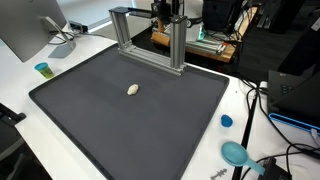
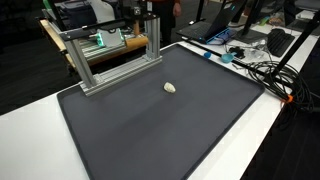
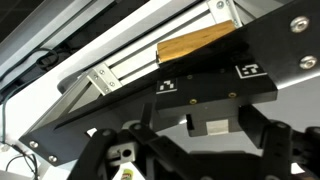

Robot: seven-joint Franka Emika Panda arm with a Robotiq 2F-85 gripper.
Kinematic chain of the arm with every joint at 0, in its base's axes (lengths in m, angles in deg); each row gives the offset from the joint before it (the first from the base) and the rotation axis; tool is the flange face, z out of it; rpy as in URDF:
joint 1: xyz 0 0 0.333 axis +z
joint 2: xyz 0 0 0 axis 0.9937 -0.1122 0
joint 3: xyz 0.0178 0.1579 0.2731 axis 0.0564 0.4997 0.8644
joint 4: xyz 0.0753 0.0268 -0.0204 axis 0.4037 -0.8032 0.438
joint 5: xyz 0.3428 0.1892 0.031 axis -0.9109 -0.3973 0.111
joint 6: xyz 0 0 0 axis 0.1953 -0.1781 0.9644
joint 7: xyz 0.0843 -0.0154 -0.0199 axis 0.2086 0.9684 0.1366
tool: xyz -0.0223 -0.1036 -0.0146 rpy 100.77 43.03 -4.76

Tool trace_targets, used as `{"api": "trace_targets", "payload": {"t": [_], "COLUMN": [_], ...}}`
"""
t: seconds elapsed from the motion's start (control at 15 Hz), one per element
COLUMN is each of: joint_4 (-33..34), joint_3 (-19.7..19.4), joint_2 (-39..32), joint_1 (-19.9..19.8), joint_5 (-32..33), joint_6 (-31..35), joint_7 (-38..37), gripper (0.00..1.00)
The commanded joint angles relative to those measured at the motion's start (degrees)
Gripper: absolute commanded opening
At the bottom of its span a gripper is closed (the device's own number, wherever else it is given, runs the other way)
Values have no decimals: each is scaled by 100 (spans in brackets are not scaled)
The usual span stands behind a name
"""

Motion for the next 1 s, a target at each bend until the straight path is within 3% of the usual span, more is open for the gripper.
{"api": "trace_targets", "payload": {"t": [0.0, 0.6, 0.93], "joint_4": [17, 289, 686], "joint_3": [89, -375, -446], "joint_2": [20, -173, -370], "joint_1": [-11, 349, 496], "joint_5": [363, -48, -154], "joint_6": [108, -229, -542], "joint_7": [103, 1146, 1481], "gripper": [98, 100, 100]}}
